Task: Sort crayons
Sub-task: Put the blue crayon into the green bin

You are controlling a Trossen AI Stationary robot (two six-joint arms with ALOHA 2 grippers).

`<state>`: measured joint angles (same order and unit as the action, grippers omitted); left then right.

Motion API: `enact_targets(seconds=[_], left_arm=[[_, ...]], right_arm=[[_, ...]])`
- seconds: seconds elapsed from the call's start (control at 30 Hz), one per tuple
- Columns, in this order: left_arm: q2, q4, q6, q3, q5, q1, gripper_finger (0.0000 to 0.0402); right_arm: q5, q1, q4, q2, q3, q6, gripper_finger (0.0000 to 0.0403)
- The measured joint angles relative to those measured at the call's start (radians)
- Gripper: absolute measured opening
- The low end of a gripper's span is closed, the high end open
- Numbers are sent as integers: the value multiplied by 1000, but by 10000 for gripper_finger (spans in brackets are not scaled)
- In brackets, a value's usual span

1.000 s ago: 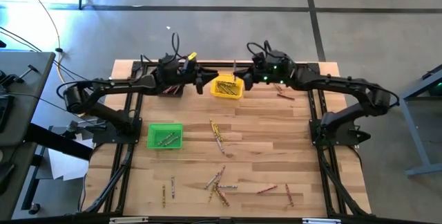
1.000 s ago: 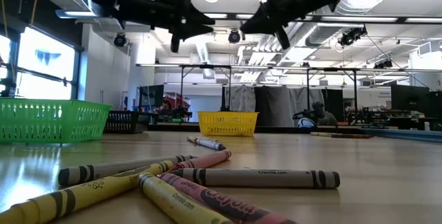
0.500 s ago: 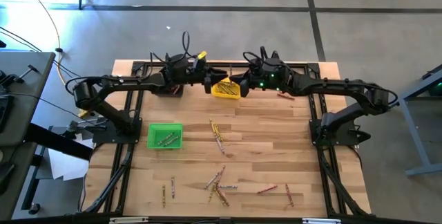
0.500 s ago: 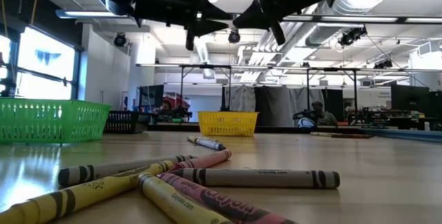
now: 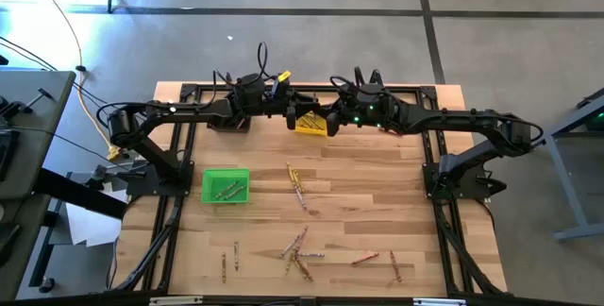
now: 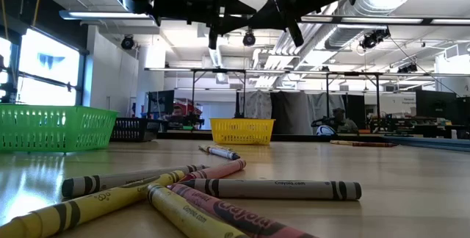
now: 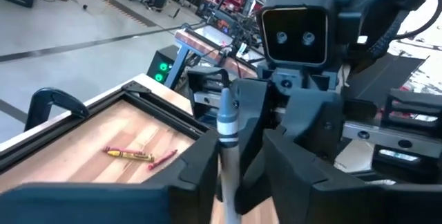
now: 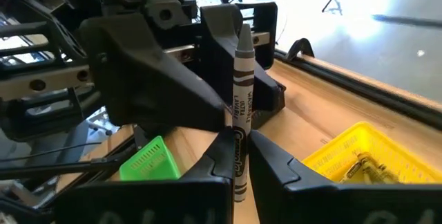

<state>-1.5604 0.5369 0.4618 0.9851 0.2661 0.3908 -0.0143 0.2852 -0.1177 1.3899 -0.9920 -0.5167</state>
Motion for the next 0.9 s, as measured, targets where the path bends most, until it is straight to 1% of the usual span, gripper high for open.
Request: enact_targets(seconds=[0.17,0.2,0.27,0.4,0.47,0.57,0.67,0.73,0.8,0.87,0.9], left_arm=[[2,-19,7,0,-2,1,21],[2,-21,9,0,-1,1,13],[2,-22,14,0,-1,0,13],[3,-39,31,0,10,0,9],[15,-84,23,0,18,9,5],[56,-219,-9,2,19,34,6],[127,-489,-29,2,35,61,7],[193,-745,-28,2,76,64,7],[262,-1028,-28,2,108,42,7],[330,-1306,-10,2,102,-5,7],[362,-1417,14,2,84,-34,7]], right_arm=[[5,0,5,0,0,-8,15],[6,0,8,0,0,-8,20],[7,0,15,-3,0,-8,34],[37,9,60,-18,0,-5,80],[57,16,89,-34,0,0,103],[105,26,171,-66,0,-1,128],[138,31,299,-98,-1,-1,137],[139,31,399,-114,-1,0,138],[137,31,484,-118,-1,0,138],[124,31,568,-118,-1,2,136],[117,31,599,-117,-1,8,134]])
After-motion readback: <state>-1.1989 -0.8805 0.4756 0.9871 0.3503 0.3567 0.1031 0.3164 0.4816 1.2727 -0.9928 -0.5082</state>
